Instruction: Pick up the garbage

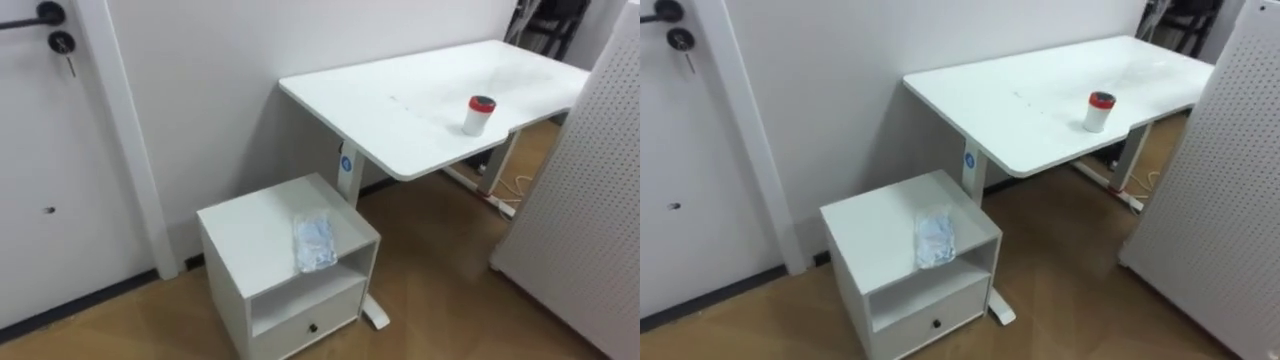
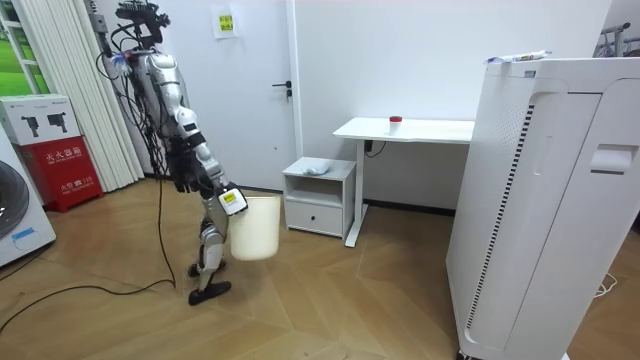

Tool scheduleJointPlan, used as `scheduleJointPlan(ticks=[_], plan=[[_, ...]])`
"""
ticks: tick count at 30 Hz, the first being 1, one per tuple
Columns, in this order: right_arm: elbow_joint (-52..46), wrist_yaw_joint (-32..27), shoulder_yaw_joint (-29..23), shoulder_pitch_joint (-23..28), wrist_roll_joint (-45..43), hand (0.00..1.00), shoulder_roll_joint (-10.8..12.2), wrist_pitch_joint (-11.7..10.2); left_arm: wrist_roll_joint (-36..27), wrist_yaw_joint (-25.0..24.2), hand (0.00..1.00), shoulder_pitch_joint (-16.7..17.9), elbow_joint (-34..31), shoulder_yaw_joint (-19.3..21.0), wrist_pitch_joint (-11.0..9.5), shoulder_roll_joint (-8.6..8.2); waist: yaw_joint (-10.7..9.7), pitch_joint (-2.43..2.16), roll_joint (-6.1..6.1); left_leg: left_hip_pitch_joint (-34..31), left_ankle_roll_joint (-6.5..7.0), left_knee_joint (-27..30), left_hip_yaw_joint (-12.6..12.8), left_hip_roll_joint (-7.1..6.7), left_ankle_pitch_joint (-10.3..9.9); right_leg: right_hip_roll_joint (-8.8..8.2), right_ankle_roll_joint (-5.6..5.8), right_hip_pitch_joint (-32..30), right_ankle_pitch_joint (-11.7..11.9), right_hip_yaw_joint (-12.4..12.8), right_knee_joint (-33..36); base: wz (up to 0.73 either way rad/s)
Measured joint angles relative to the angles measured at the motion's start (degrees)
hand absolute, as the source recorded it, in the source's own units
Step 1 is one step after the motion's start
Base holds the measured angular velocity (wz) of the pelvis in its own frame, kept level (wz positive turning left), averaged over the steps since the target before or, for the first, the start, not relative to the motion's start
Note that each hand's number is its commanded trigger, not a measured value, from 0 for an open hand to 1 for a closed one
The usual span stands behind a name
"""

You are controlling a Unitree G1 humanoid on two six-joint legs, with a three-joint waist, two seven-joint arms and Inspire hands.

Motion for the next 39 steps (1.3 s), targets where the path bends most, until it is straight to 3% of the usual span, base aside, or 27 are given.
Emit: scheduleJointPlan(ticks=[1, 2, 4, 5, 6, 7, 8, 10, 11, 12, 14, 15, 16, 17, 18, 19, 20, 21, 22, 24, 26, 27, 31, 33, 34, 35, 39], plan=[[0.44, -0.14, -0.12, 0.76, 0.17, 1.00, -0.51, 0.12, -0.08, -0.29, 0.00, 0.40, -0.05, 0.01, -0.11, -0.02, 0.63, 0.05, 0.03, -1.79, -0.95, -7.14, -0.09, -1.83, 1.54, -0.05, -0.19, 0.41, -0.11, 2.35, -0.62, 0.27], [0.50, -0.24, -0.13, 1.20, 0.16, 1.00, -0.73, 0.16, -0.13, -0.30, 0.00, 0.73, -0.07, 0.06, -0.02, 0.00, 1.14, -0.06, 0.17, -2.66, -1.17, -11.14, -0.15, -2.55, 3.13, -0.04, -0.29, 0.62, -0.18, 3.57, -0.80, -0.06], [0.28, -0.84, -0.40, 1.76, -0.19, 1.00, -1.24, 0.63, -0.35, -0.30, 0.00, 2.55, -0.06, 0.21, -0.01, 0.05, 2.65, -0.06, 1.29, -4.20, -1.60, -24.79, -1.54, -2.56, 9.75, 0.16, -0.19, 1.56, -1.04, 6.37, -1.34, -0.56], [0.11, -1.14, -0.27, 1.81, -0.30, 1.00, -1.29, 0.67, -0.72, -0.28, 0.00, 3.01, -0.06, 0.26, -0.04, 0.05, 3.08, -0.05, 1.52, -4.19, -1.59, -26.57, -1.71, -2.15, 11.42, 0.08, -0.19, 2.02, -1.42, 7.01, -1.41, -0.82], [-0.23, -1.72, -0.03, 2.09, -0.63, 1.00, -1.28, 0.96, -1.31, -0.19, 0.00, 3.90, -0.06, 0.26, -0.18, 0.05, 3.39, -0.24, 1.48, -3.39, -1.13, -26.98, -1.21, -1.97, 15.74, -0.34, 0.26, 2.89, -2.55, 8.39, -1.37, -0.75], [-0.76, -2.13, 0.31, 2.00, -1.13, 1.00, -1.26, 1.26, -1.45, -0.17, 0.00, 3.95, -0.05, 0.26, -0.59, 0.03, 3.37, -0.30, 0.97, -2.92, 0.42, -26.36, 0.32, -2.09, 18.15, -1.29, 1.28, 3.52, -3.59, 9.14, -1.33, -0.70], [-1.03, -2.25, 0.31, 1.90, -1.85, 1.00, -1.22, 1.27, -1.45, -0.14, 0.00, 3.77, -0.04, 0.29, -1.22, 0.05, 3.35, -0.20, 0.63, -2.93, 0.70, -25.48, 1.34, -2.12, 18.44, -1.76, 1.67, 3.83, -4.00, 9.38, -1.36, -0.59], [-1.32, -2.49, 0.28, 2.01, -3.23, 1.00, -1.21, 1.13, -1.44, -0.12, 0.00, 3.47, -0.05, 0.28, -3.19, 0.05, 3.36, -0.04, -0.05, -2.89, 2.35, -21.89, 2.19, -3.11, 18.09, -3.39, 3.05, 5.61, -4.83, 9.13, -2.62, -0.49], [-1.59, -2.58, 0.54, 2.03, -4.53, 1.00, -1.15, 1.05, -1.64, -0.10, 0.00, 2.67, -0.12, 0.37, -4.20, 0.15, 3.56, -0.12, -0.91, -3.01, 4.13, -19.24, 2.81, -3.77, 16.33, -4.71, 3.81, 6.90, -5.24, 8.89, -3.66, -0.40], [-2.12, -2.67, 0.87, 2.08, -5.08, 1.00, -1.11, 1.04, -1.98, 0.04, 0.00, 1.28, -0.10, 0.37, -4.96, 0.27, 3.61, 0.05, -1.64, -3.23, 4.64, -17.12, 3.69, -4.41, 14.09, -6.10, 4.66, 7.52, -5.78, 7.89, -3.64, -0.36], [-3.10, -3.14, 0.96, 2.09, -5.45, 1.00, -1.16, 1.08, -2.97, 0.07, 0.00, -0.56, -0.12, 0.07, -6.17, 0.22, 3.61, 0.01, -2.00, -4.03, 5.51, -14.08, 4.59, -4.81, 10.93, -7.21, 5.18, 7.46, -6.11, 7.25, -2.00, -0.19], [-4.06, -3.57, 1.02, 2.04, -5.51, 1.00, -1.03, 1.23, -3.01, 0.16, 0.00, -1.88, -0.09, 0.13, -6.47, 0.26, 3.76, -0.01, -2.06, -4.01, 5.90, -12.41, 4.79, -4.97, 8.85, -7.71, 5.33, 6.95, -6.11, 5.95, 1.14, -0.10], [-4.51, -3.90, 1.24, 1.96, -5.38, 1.00, -0.95, 1.30, -3.00, 0.65, 0.00, -2.83, -0.12, 0.02, -6.61, 0.28, 3.81, -0.04, -2.17, -3.29, 6.40, -11.28, 5.12, -5.14, 7.09, -8.48, 6.84, 4.89, -5.61, 4.07, 8.02, -0.05], [-4.75, -4.15, 1.20, 1.99, -5.34, 1.00, -0.95, 1.29, -3.00, 0.91, 0.00, -3.09, -0.18, -0.03, -6.69, 0.28, 3.81, -0.06, -2.15, -2.83, 6.77, -10.92, 5.46, -5.07, 6.31, -9.04, 8.27, 3.46, -4.78, 3.27, 12.04, -0.08], [-5.23, -4.68, 1.19, 1.50, -5.41, 1.00, -1.01, 1.21, -3.07, 1.70, 0.00, -3.30, -0.21, -0.14, -7.10, 0.31, 3.82, -0.06, -1.87, -1.35, 7.31, -10.53, 5.81, -5.14, 5.03, -10.07, 10.05, 0.65, -1.90, 2.66, 19.55, -0.10], [-5.59, -5.01, 1.19, 1.08, -5.43, 1.00, -1.01, 1.00, -3.10, 2.58, 0.00, -3.61, -0.24, -0.66, -7.21, 0.47, 3.83, 0.15, -1.61, 0.02, 7.65, -10.10, 5.75, -5.13, 3.72, -11.12, 10.01, -1.66, 2.53, 0.99, 26.12, -0.08], [-5.83, -5.01, 1.23, 0.85, -5.43, 1.00, -0.91, 0.74, -3.23, 2.97, 0.00, -3.99, -0.47, -1.03, -7.23, 0.64, 3.80, 0.23, -1.55, 0.83, 7.82, -10.11, 5.69, -5.13, 3.21, -11.77, 9.86, -2.51, 4.99, 0.05, 28.52, -0.06], [-6.65, -4.86, 1.33, 0.66, -5.45, 1.00, -0.81, 0.05, -3.72, 3.96, 0.00, -4.01, -1.44, -1.28, -7.35, 0.76, 3.70, 0.15, -1.38, 2.12, 8.09, -10.21, 5.46, -5.12, 2.29, -12.87, 9.35, -4.10, 9.59, -1.46, 32.07, 0.00], [-7.40, -4.35, 1.61, 0.62, -5.63, 1.00, -0.78, -0.59, -3.73, 4.99, 0.00, -4.21, -3.22, -1.28, -7.45, 0.76, 3.61, 0.13, -1.16, 2.69, 8.34, -10.26, 4.68, -5.09, 1.56, -13.65, 9.21, -5.32, 10.90, -3.07, 34.14, 0.07], [-7.54, -3.47, 2.18, -0.03, -4.97, 1.00, -0.65, -2.10, -3.58, 6.54, 0.00, -5.00, -6.05, -1.33, -7.62, 0.63, 3.52, 0.42, -0.91, 3.34, 8.65, -10.87, 3.76, -4.63, 1.20, -14.32, 9.05, -8.63, 8.80, -5.42, 35.73, 0.18], [-7.40, -2.79, 3.21, -0.83, -3.70, 1.00, -0.40, -2.86, -3.62, 8.23, 0.00, -4.96, -10.50, -1.26, -8.50, 0.49, 3.82, 0.59, -0.35, 4.11, 8.63, -12.23, 3.47, -3.62, 1.19, -13.90, 9.10, -12.06, 5.78, -6.50, 33.51, 0.03], [-7.34, -2.42, 3.68, -1.07, -3.02, 1.00, -0.30, -3.64, -3.65, 9.01, 0.00, -5.06, -14.11, -1.37, -8.72, 0.42, 3.60, 0.62, 0.11, 4.40, 8.59, -12.92, 3.15, -2.77, 1.19, -13.10, 9.12, -13.55, 4.67, -7.00, 28.92, 0.00], [-6.71, -1.86, 5.00, -1.27, -2.17, 1.00, -0.31, -5.00, -3.45, 12.05, 0.00, -6.04, -21.16, -3.63, -10.88, 0.42, 3.49, 0.31, 0.76, 6.57, 8.28, -16.07, 3.05, -1.86, 1.39, -11.92, 9.44, -14.26, 4.53, -7.93, 9.08, -0.09], [-5.54, -1.78, 5.93, -1.40, -1.30, 1.00, -0.26, -6.37, -2.71, 13.44, 0.00, -7.55, -23.46, -5.78, -12.14, 0.48, 2.82, 0.19, 0.52, 7.91, 8.11, -17.49, 3.04, -1.87, 1.37, -10.39, 9.22, -13.06, 8.88, -7.48, -0.86, 0.04], [-4.92, -1.84, 6.02, -1.60, -1.07, 1.00, -0.16, -6.73, -2.68, 13.85, 0.00, -8.06, -23.91, -6.42, -12.24, 0.48, 2.22, 0.20, 0.63, 7.97, 8.09, -17.69, 2.75, -1.91, 1.35, -10.00, 8.64, -12.58, 11.38, -7.49, -2.15, 0.17], [-4.50, -1.87, 6.03, -1.78, -0.87, 1.00, -0.11, -7.01, -2.55, 14.83, 0.00, -8.92, -24.85, -7.58, -12.65, 0.49, 1.87, 0.17, 0.77, 7.89, 7.95, -18.15, 2.71, -1.88, 1.29, -9.55, 10.00, -12.50, 13.54, -7.61, -2.96, 0.05], [-1.96, -1.10, 8.38, -5.04, -0.87, 1.00, -0.11, -8.30, -2.37, 17.65, 0.00, -12.46, -26.26, -10.64, -15.33, 0.93, 0.57, 0.91, 0.91, 7.39, 7.31, -18.93, 2.86, -1.26, 1.17, -8.65, 10.16, -13.00, 13.83, -7.48, -4.52, -0.07]])
